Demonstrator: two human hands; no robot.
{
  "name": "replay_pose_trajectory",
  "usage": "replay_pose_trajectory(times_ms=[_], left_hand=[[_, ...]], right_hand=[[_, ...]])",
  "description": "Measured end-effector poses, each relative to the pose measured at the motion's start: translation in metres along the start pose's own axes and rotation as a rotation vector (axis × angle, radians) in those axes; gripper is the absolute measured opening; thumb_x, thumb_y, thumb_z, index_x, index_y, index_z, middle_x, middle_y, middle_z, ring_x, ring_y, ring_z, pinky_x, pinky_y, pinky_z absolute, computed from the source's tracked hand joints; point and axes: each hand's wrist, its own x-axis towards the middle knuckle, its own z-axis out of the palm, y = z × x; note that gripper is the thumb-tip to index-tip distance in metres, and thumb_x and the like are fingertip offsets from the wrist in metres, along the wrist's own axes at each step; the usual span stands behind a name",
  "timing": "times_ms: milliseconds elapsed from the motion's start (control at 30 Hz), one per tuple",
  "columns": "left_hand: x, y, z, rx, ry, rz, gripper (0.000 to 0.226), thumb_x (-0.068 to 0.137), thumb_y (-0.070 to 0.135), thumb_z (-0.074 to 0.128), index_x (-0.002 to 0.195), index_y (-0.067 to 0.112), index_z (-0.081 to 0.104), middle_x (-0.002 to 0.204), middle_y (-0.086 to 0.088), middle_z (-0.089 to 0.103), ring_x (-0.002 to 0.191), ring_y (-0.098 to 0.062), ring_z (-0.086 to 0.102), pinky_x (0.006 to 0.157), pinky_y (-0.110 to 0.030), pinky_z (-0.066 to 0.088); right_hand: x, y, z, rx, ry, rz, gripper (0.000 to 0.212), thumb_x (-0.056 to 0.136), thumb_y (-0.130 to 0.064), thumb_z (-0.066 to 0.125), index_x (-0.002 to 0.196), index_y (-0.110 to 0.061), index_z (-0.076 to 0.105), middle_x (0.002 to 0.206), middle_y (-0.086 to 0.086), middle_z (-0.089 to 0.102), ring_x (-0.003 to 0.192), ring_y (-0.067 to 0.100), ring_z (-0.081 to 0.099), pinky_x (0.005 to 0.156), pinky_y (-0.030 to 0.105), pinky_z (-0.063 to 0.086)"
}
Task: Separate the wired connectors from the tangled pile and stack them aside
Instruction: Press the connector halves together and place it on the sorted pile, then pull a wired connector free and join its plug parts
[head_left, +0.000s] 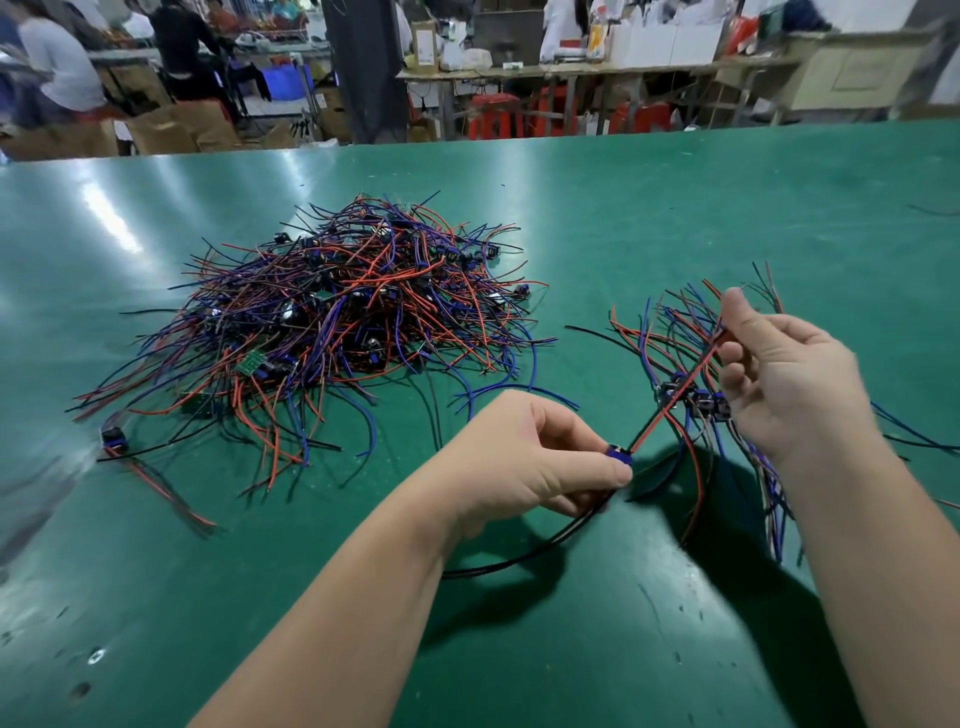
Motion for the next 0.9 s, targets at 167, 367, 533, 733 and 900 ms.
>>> replay_pose_trajectory(times_ms=[167,367,533,733,900], left_hand=[[-0.002,0.004,0.000,-0.099,0.058,0.072,0.016,0.074,0.004,0.078,0.063,0.014,0.071,0.063,-0.008,0.068,0.055,-0.016,0.063,0.058,-0.025,0.056],[-0.002,0.016,-0.004,-0.712,0.067,0.131,0.014,0.061,0.019,0.072,0.074,0.013,0.073,0.078,-0.010,0.074,0.066,-0.015,0.072,0.053,-0.024,0.057],[-0.002,0.017,-0.004,-0.846,0.116,0.108,0.031,0.057,0.022,0.071,0.086,0.012,0.066,0.086,-0.005,0.075,0.062,-0.010,0.070,0.052,-0.020,0.055],[0.002,0.005,0.007,-0.467,0.304,0.129,0.018,0.056,0.030,0.082,0.068,0.029,0.069,0.067,0.013,0.063,0.055,-0.001,0.057,0.047,-0.015,0.045],[0.000,0.004,0.012,-0.317,0.234,0.242,0.011,0.068,0.025,0.075,0.070,0.036,0.073,0.066,0.011,0.067,0.054,-0.001,0.057,0.050,-0.016,0.045]], right_hand=[[0.011,0.002,-0.007,0.203,0.123,0.043,0.025,0.099,-0.027,0.048,0.084,-0.007,0.053,0.078,0.005,0.056,0.060,0.015,0.070,0.051,0.017,0.050],[-0.011,0.013,0.010,-0.141,-0.318,0.170,0.012,0.081,0.003,0.063,0.086,-0.007,0.057,0.071,0.011,0.057,0.050,0.016,0.064,0.050,0.021,0.052],[-0.037,0.018,0.022,-0.157,-0.737,0.074,0.032,0.053,-0.017,0.087,0.082,-0.016,0.073,0.069,0.004,0.062,0.055,0.016,0.061,0.056,0.022,0.051],[-0.038,0.017,0.025,-0.013,-0.568,0.066,0.013,0.051,-0.024,0.075,0.062,-0.017,0.074,0.058,-0.001,0.066,0.050,0.011,0.061,0.054,0.019,0.052],[-0.039,0.014,0.026,0.018,-0.607,0.175,0.014,0.072,-0.020,0.062,0.070,-0.016,0.075,0.067,0.000,0.063,0.055,0.009,0.056,0.060,0.021,0.052]])
